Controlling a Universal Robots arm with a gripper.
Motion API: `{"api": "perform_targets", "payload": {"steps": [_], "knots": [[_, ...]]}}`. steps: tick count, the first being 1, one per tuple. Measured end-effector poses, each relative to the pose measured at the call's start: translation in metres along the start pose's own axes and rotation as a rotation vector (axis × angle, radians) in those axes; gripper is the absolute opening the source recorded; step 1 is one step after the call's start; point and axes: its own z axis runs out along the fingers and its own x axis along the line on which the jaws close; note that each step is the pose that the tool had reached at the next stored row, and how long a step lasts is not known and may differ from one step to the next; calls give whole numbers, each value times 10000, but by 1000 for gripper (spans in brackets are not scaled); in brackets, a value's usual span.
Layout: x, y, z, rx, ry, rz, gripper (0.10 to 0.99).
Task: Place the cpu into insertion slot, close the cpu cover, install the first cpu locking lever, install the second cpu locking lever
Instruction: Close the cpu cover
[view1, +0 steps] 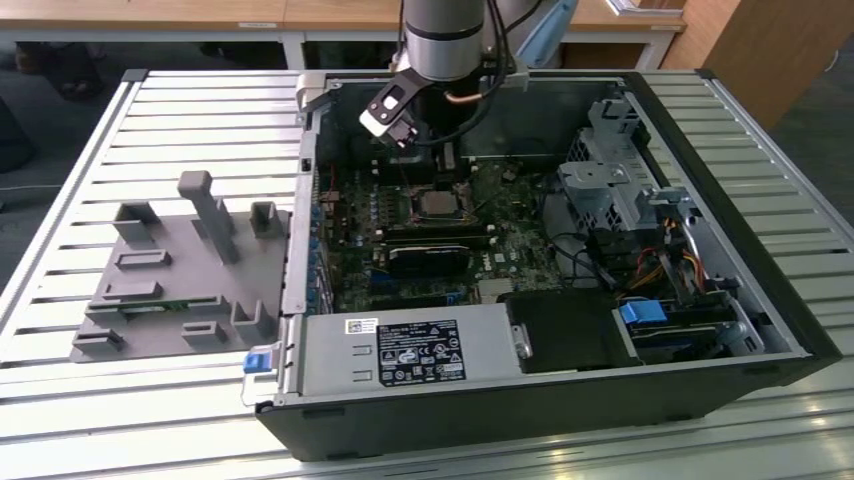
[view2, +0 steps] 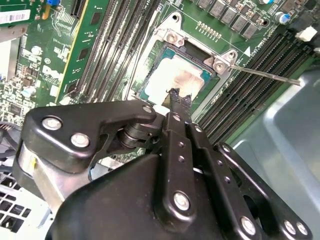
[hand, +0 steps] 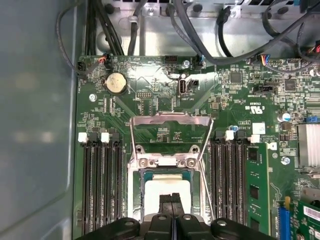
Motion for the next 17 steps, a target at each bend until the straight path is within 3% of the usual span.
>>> {"api": "perform_targets", "payload": {"steps": [8,17], "knots": [[-4,16,-198,0,0,0,106],[-70,24,-198,3,1,3,106]]}}
